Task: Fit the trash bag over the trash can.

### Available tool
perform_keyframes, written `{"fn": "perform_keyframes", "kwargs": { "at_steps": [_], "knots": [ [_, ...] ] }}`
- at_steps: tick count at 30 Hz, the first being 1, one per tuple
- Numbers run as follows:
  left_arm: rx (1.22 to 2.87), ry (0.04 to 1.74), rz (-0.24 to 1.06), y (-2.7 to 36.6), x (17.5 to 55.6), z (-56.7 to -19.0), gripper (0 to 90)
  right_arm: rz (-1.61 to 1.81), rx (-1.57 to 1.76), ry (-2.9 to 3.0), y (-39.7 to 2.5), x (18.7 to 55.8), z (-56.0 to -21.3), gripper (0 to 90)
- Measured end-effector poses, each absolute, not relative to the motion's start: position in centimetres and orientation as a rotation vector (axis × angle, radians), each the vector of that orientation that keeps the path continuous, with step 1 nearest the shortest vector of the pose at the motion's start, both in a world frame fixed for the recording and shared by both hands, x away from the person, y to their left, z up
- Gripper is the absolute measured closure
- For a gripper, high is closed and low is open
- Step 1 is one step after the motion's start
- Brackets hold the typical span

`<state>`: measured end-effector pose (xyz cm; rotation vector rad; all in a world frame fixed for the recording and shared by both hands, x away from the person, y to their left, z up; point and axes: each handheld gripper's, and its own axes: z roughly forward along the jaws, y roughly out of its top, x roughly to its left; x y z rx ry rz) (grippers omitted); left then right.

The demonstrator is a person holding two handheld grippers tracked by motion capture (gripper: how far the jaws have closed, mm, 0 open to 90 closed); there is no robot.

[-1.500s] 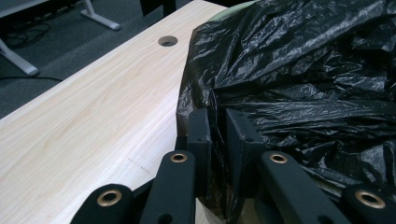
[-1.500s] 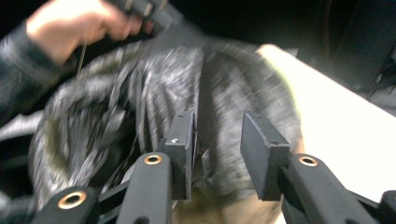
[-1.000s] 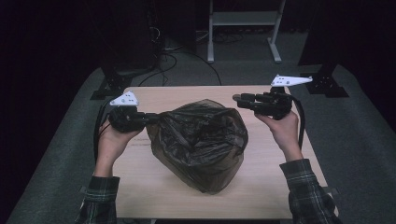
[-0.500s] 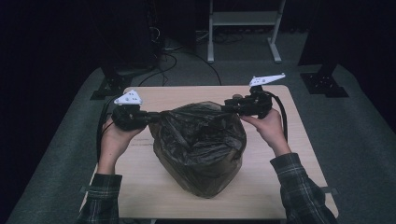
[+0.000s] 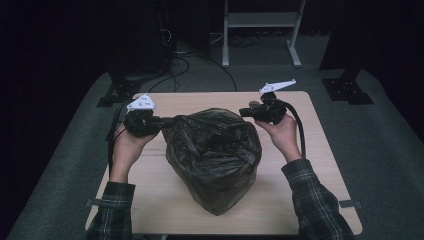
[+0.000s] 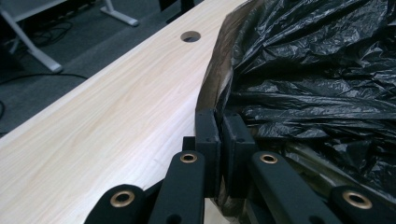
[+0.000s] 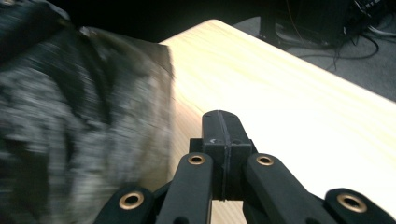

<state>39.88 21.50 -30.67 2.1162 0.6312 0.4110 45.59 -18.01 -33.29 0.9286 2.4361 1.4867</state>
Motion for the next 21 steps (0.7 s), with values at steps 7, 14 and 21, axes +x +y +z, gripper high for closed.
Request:
{"fn": "perform_keyframes", "kwargs": {
  "at_steps": [7, 14, 21],
  "knots": [
    [2.105, 0.620, 0.433, 21.5, 39.9, -30.8, 86.1, 1.798, 0.914, 2.379, -19.5, 44.5, -32.4, 56.4],
    [2.109, 0.608, 0.434, 21.1, 39.6, -30.7, 86.2, 1.694, 0.836, 2.531, -17.2, 44.5, -32.0, 65.2],
    [2.106, 0.592, 0.434, 21.1, 39.4, -30.4, 86.4, 1.686, 0.779, 2.450, -17.3, 44.0, -31.5, 90.0]
  ]
}}
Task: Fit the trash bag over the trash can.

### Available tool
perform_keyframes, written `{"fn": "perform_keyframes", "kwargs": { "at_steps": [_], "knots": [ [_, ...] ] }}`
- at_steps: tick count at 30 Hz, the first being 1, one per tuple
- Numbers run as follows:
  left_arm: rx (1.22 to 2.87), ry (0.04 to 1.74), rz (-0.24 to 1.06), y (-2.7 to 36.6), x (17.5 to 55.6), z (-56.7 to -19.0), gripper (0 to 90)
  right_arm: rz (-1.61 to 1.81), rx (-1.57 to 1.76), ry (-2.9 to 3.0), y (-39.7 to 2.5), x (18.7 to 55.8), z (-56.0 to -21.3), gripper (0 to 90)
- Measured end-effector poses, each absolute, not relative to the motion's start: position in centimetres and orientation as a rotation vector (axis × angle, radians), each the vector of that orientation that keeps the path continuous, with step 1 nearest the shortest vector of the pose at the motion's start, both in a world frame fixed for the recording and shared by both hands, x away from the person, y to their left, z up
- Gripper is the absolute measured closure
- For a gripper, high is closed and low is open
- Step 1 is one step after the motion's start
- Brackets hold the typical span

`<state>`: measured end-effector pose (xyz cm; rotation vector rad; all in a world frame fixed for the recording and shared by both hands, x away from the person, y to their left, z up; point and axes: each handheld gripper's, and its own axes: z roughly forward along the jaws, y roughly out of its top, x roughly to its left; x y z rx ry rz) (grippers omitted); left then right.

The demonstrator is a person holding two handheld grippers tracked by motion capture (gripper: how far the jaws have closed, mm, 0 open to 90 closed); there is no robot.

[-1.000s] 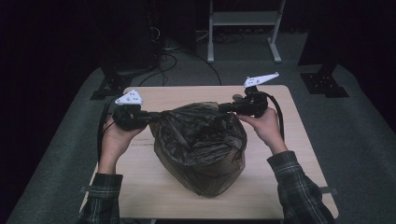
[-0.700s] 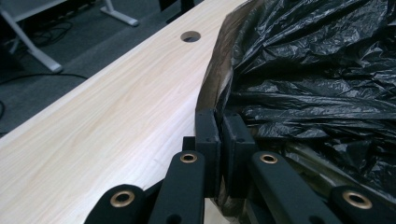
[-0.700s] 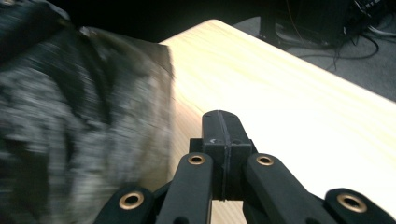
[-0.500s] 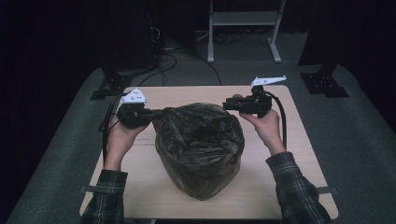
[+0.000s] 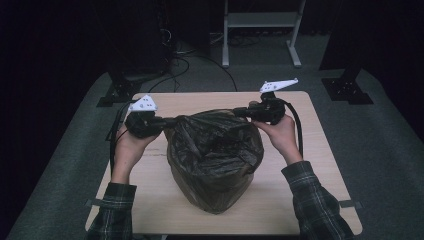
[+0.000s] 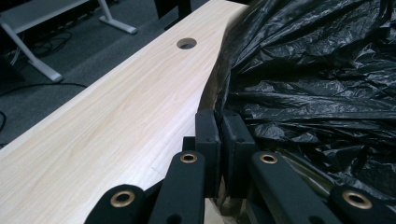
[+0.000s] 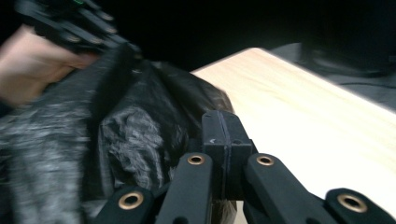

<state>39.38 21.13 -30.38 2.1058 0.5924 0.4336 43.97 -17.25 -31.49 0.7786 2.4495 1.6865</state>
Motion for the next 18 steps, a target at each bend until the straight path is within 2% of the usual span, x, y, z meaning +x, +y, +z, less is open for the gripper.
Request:
{"fn": "perform_keyframes", "kwargs": {
  "at_steps": [6, 9, 18],
  "knots": [
    [2.105, 0.619, 0.417, 21.1, 40.3, -30.8, 86.7, 1.529, 0.857, 2.410, -17.3, 45.0, -32.1, 90.0],
    [2.112, 0.636, 0.393, 20.7, 41.1, -31.6, 86.7, 1.443, 0.930, 2.391, -17.3, 46.0, -33.5, 90.0],
    [2.170, 0.690, 0.316, 20.1, 42.5, -34.6, 88.4, 1.248, 1.069, 2.490, -16.7, 47.5, -40.3, 90.0]
  ]
}}
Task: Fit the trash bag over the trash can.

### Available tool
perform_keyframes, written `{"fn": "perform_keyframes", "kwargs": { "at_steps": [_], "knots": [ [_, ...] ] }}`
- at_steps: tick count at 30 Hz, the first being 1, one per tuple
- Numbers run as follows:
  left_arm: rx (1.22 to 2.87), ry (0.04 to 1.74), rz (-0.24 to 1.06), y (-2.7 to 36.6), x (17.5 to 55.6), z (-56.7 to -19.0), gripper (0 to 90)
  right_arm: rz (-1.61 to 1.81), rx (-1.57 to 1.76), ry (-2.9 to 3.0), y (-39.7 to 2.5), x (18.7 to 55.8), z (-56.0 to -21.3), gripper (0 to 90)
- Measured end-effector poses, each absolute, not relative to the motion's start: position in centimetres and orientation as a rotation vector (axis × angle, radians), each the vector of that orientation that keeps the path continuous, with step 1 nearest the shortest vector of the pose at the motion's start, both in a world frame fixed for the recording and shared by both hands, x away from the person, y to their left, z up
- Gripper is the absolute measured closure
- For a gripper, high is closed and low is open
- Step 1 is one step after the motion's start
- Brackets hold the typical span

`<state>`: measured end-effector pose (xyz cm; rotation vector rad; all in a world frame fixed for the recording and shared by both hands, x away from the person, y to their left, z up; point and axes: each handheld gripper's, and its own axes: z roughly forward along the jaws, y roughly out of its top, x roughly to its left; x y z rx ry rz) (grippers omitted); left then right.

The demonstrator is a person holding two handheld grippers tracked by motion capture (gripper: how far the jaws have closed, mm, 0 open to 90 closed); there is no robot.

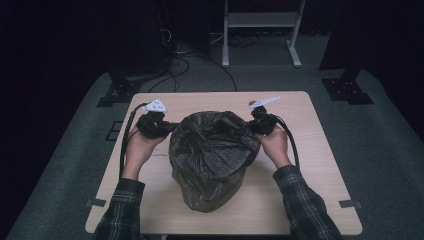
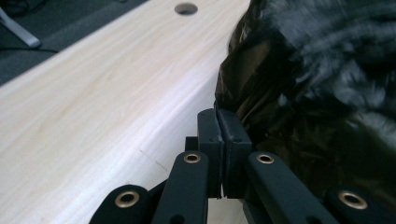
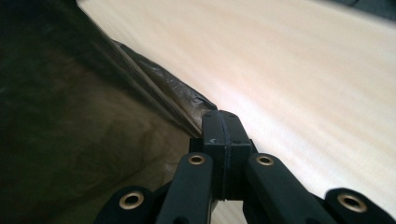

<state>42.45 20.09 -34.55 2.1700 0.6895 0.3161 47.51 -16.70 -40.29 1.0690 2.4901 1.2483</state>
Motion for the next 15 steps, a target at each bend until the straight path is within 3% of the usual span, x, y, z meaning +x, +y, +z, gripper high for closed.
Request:
{"fn": "perform_keyframes", "kwargs": {
  "at_steps": [4, 5, 8, 15],
  "knots": [
    [2.169, 0.697, 0.297, 20.3, 42.3, -35.4, 88.9, 1.247, 1.081, 2.505, -16.6, 47.4, -41.8, 88.7],
    [2.164, 0.699, 0.298, 20.5, 42.2, -35.5, 88.9, 1.253, 1.084, 2.493, -16.7, 47.3, -41.7, 77.2],
    [2.160, 0.704, 0.304, 20.9, 41.9, -35.4, 89.0, 1.336, 1.100, 2.421, -17.8, 46.6, -40.0, 68.7],
    [2.139, 0.709, 0.313, 22.1, 40.9, -35.5, 88.9, 1.547, 0.965, 2.361, -21.5, 42.3, -34.6, 61.9]
  ]
}}
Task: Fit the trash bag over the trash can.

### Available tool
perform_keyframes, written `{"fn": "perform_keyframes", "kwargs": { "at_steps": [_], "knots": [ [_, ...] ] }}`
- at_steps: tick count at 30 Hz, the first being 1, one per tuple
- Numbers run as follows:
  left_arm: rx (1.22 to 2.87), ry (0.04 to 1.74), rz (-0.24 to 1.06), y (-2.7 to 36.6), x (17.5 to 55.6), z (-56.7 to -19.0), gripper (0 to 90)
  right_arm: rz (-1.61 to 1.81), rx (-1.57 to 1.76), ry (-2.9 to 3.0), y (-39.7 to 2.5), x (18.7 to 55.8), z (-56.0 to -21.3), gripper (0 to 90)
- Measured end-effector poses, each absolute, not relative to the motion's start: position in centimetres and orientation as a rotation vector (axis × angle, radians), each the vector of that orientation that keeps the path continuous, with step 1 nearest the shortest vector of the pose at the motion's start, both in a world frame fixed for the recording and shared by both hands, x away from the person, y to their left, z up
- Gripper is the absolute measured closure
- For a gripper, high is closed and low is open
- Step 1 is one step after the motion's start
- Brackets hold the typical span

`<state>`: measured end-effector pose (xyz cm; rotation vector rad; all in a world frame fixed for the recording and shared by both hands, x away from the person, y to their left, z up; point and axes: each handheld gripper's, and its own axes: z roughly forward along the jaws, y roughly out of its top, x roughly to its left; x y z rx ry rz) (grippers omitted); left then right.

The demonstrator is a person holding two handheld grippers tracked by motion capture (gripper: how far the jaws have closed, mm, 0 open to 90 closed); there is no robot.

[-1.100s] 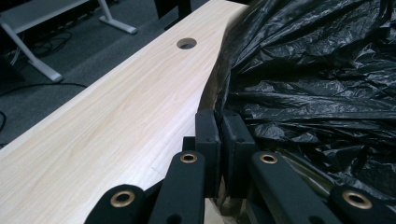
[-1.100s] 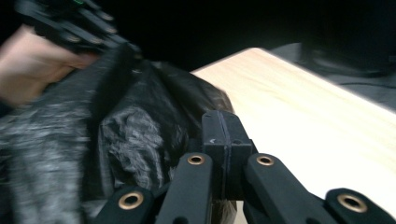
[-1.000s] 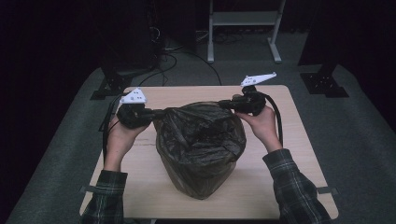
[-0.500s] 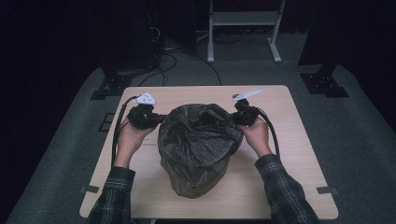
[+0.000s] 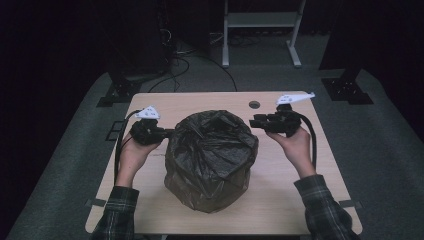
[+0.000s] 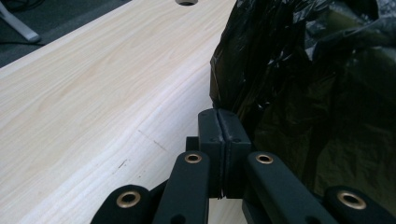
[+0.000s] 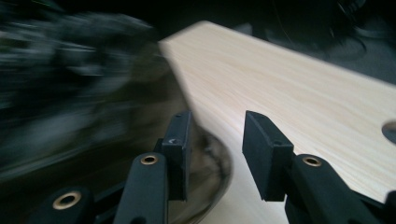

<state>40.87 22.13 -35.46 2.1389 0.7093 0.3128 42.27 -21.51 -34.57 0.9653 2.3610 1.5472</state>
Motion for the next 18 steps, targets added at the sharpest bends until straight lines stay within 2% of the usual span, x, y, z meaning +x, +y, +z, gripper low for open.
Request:
{"fn": "perform_keyframes", "kwargs": {
  "at_steps": [6, 11, 13, 14, 17, 18],
  "knots": [
    [2.134, 0.714, 0.318, 22.5, 40.6, -35.3, 89.0, 1.691, 0.769, 2.412, -23.3, 37.0, -32.4, 55.6],
    [2.139, 0.709, 0.323, 22.4, 40.5, -35.1, 89.0, 1.745, 0.665, 2.477, -22.8, 35.1, -32.1, 45.3],
    [2.136, 0.709, 0.323, 22.3, 40.5, -35.0, 89.0, 1.742, 0.655, 2.504, -22.4, 34.9, -32.3, 46.1],
    [2.139, 0.708, 0.323, 22.3, 40.5, -35.0, 89.0, 1.726, 0.652, 2.516, -22.2, 34.8, -32.5, 51.8],
    [2.141, 0.702, 0.319, 22.2, 40.4, -34.9, 89.4, 1.698, 0.598, 2.533, -21.8, 34.4, -33.1, 82.4],
    [2.144, 0.700, 0.316, 22.2, 40.4, -34.9, 89.5, 1.681, 0.590, 2.527, -21.7, 34.3, -33.3, 88.2]
  ]
}}
